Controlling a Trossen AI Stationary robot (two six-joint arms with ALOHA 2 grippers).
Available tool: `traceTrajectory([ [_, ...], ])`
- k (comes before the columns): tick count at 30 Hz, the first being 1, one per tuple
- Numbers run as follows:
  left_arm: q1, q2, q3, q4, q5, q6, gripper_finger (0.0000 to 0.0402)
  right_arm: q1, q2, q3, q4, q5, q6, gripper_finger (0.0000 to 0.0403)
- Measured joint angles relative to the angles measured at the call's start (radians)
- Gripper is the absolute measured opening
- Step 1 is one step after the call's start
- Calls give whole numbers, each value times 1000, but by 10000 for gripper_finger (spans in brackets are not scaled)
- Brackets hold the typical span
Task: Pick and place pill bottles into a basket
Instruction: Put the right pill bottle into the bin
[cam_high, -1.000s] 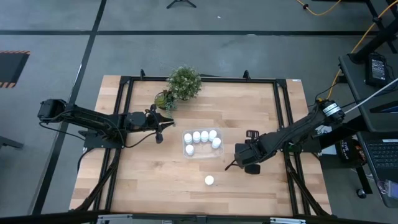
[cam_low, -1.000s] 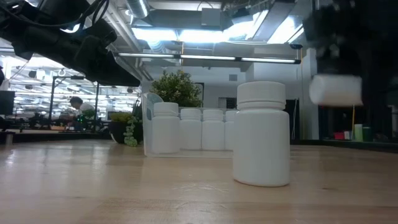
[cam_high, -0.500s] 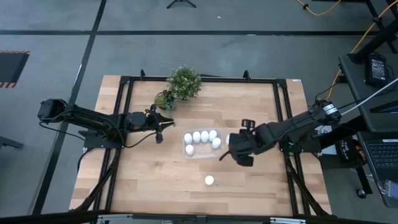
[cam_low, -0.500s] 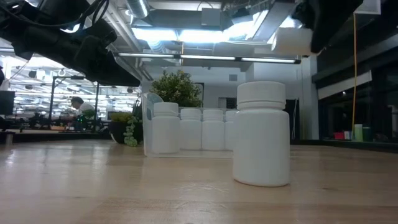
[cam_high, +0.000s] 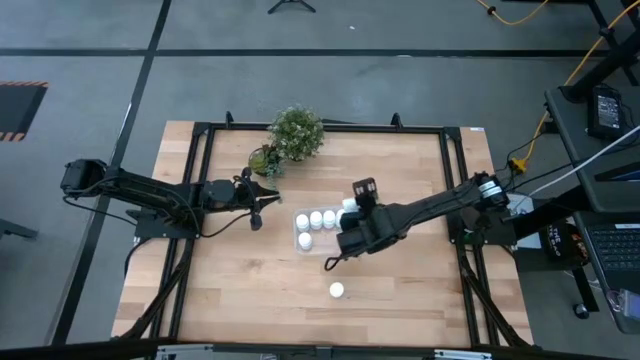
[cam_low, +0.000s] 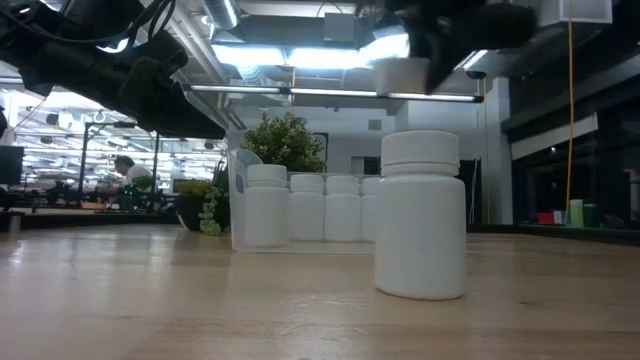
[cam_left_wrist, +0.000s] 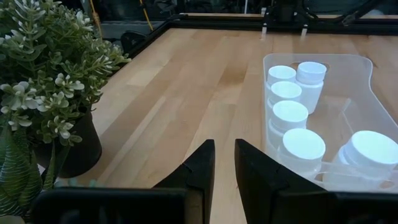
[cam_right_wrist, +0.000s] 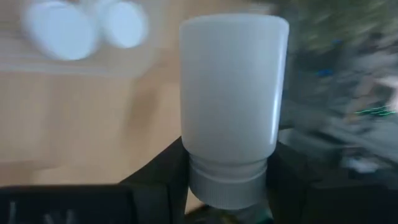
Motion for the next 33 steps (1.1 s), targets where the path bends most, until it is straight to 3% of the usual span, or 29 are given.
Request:
traceTrajectory([
  [7, 0, 0, 0, 16, -2, 0, 57, -10, 33, 40, 1, 264, -228, 155],
  [15, 0, 0, 0, 104, 16, -3, 57, -10, 33, 36, 140, 360, -583, 155],
  [23, 0, 0, 0, 255, 176, -27, 58, 23, 33, 35, 425, 491, -1007, 155],
  [28, 0, 0, 0, 330, 244, -11, 91, 27, 33, 35, 539, 504, -1154, 155],
  [33, 0, 0, 0, 392, 263, -2, 153, 27, 33, 35, 574, 509, -1212, 155],
])
